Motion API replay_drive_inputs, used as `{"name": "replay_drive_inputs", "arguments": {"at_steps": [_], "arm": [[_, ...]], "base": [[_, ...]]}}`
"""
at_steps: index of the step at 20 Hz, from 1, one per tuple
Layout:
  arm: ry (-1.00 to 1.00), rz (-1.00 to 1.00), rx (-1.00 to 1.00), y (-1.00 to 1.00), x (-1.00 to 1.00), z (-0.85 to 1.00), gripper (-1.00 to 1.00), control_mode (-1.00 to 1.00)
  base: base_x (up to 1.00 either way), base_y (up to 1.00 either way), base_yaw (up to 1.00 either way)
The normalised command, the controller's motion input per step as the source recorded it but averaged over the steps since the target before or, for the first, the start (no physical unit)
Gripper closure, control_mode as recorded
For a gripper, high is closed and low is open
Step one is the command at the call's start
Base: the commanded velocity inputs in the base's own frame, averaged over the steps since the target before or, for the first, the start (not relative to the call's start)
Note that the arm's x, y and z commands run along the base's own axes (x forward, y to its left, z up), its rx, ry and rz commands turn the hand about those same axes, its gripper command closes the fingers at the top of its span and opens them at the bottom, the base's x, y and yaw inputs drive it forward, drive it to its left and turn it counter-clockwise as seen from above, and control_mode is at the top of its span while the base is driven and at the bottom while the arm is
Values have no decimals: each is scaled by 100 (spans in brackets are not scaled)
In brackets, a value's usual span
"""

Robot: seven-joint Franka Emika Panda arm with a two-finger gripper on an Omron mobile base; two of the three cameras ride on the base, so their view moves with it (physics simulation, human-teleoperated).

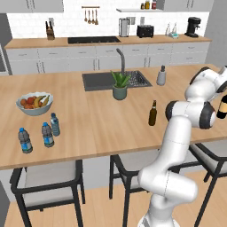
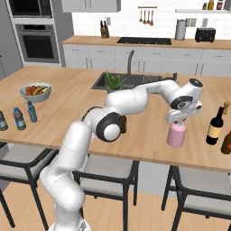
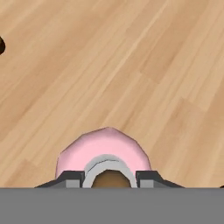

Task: Move the plastic bottles in the middle to the plastics group, and the glass bottles in the middle to the glass group.

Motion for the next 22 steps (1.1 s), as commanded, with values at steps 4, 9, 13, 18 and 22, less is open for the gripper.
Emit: {"name": "replay_drive_inputs", "arguments": {"at_steps": [4, 9, 13, 18, 22], "arm": [[-15, 0, -3, 0, 0, 1, 100, -100], [-25, -1, -6, -4, 0, 0, 100, -100], [-23, -4, -6, -7, 0, 0, 100, -100], [-5, -5, -4, -11, 2, 2, 100, -100], [0, -2, 0, -8, 4, 8, 100, -100]], "base": [[0, 0, 0], [0, 0, 0], [0, 0, 0], [0, 0, 0], [0, 0, 0]]}}
